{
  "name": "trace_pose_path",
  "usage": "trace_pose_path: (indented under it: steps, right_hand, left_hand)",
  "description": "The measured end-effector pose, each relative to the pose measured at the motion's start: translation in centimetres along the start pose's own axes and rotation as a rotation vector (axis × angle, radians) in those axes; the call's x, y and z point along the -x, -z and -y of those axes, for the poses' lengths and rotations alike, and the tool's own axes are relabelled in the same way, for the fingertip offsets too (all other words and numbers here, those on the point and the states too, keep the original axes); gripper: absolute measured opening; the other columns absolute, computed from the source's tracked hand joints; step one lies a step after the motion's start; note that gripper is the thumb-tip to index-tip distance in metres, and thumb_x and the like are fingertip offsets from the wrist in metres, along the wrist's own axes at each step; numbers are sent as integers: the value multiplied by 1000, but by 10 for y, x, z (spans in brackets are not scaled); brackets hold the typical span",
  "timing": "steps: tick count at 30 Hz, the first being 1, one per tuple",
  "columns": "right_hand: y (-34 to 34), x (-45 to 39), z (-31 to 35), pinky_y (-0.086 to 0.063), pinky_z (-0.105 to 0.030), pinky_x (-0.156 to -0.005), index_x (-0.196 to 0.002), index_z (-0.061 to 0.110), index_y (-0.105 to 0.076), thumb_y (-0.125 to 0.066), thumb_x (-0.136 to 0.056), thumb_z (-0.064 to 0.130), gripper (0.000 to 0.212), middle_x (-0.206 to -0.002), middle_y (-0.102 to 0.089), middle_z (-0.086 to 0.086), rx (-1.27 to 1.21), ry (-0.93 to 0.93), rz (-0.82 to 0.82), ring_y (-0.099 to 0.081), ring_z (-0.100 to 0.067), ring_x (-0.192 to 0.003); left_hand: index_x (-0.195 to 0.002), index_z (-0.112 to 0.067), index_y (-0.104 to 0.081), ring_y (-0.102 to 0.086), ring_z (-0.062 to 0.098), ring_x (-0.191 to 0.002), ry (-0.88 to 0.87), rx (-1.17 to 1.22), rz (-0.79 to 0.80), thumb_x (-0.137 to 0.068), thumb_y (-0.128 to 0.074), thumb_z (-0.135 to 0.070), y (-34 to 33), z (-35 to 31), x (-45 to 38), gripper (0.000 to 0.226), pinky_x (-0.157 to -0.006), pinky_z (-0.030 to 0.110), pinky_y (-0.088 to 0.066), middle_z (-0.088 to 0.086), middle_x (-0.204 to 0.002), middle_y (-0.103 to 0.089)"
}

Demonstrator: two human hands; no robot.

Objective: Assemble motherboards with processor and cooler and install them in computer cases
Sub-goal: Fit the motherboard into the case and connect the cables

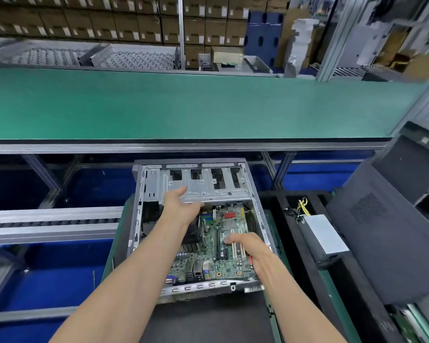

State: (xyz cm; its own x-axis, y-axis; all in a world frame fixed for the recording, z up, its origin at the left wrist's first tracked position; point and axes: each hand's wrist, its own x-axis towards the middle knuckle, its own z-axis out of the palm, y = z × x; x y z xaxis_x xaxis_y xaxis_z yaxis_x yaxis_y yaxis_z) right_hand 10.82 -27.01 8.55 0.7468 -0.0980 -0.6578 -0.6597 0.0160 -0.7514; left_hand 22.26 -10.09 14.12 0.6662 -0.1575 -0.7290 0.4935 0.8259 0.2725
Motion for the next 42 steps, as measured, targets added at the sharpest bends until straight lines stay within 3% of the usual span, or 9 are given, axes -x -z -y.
trace_pose_path:
  steps: [2,6,11,14,17,23,27,31,42]
  right_hand:
    - [2,-5,8,-39,-37,-88,-127,14,-63,-84,-71,27,61,-149,-47,-6,23,-15,-15,-42,-19,-113]
    - [7,-16,19,-27,-47,-114,-111,17,-74,-82,-74,22,38,-150,-47,-6,50,-44,18,-39,-19,-120]
    - [-5,-31,20,-23,-49,-117,-118,13,-68,-83,-73,21,48,-153,-44,-8,73,-65,6,-37,-26,-140]
    - [-7,-43,19,-23,-50,-117,-117,14,-68,-83,-74,21,46,-154,-43,-8,79,-67,14,-36,-27,-141]
    - [-7,-54,17,-23,-50,-117,-130,10,-61,-82,-73,20,61,-155,-41,-10,53,-65,12,-35,-28,-142]
    - [-8,-64,15,-25,-49,-116,-134,8,-57,-83,-70,21,70,-154,-42,-11,61,-43,15,-37,-28,-139]
    - [-8,-67,15,-25,-49,-115,-137,8,-55,-81,-71,20,72,-155,-40,-12,54,-48,16,-36,-28,-141]
    - [-7,-69,14,-24,-49,-116,-142,6,-48,-79,-70,18,79,-155,-38,-13,50,-40,7,-36,-29,-140]
    - [-7,-67,11,-28,-51,-114,-154,11,-23,-79,-69,18,102,-161,-27,-13,122,-58,-1,-32,-30,-143]
  left_hand:
    - [-152,-5,-33,-16,39,-151,9,-24,31,-100,-50,-4,-4,-1,4,54,-122,48,-23,21,-162,-11]
    - [-139,-14,-54,-51,29,-133,-162,-98,-53,-88,-71,-6,-2,-4,-10,55,-109,38,-44,18,-140,-53]
    - [-144,-2,-47,-12,39,-152,-34,-82,-21,-100,-47,6,8,-13,-12,45,-120,38,-30,22,-165,2]
    - [-146,4,-41,-23,36,-150,-95,-210,-38,-99,-50,7,12,-17,-13,48,-110,20,-37,28,-162,-11]
    - [-144,8,-39,-25,36,-149,-70,-312,31,-96,-49,10,21,-24,-10,50,-120,33,-31,29,-161,-12]
    - [-84,7,-68,-69,28,-96,-393,-736,-104,-75,-68,14,67,-31,-15,11,-81,29,-52,15,-102,-72]
    - [-114,-21,-64,-62,13,-99,-659,-1233,-222,-82,-77,-18,80,-31,-20,35,-75,22,-45,-6,-107,-67]
    - [-116,-21,-33,-57,22,-102,-565,-1455,-183,-68,-84,-53,74,-27,-28,77,-82,39,-49,5,-117,-51]
    - [-155,-11,14,-38,35,-139,-232,-984,-368,-61,-90,-54,111,-14,-45,146,-114,52,-29,19,-155,-35]
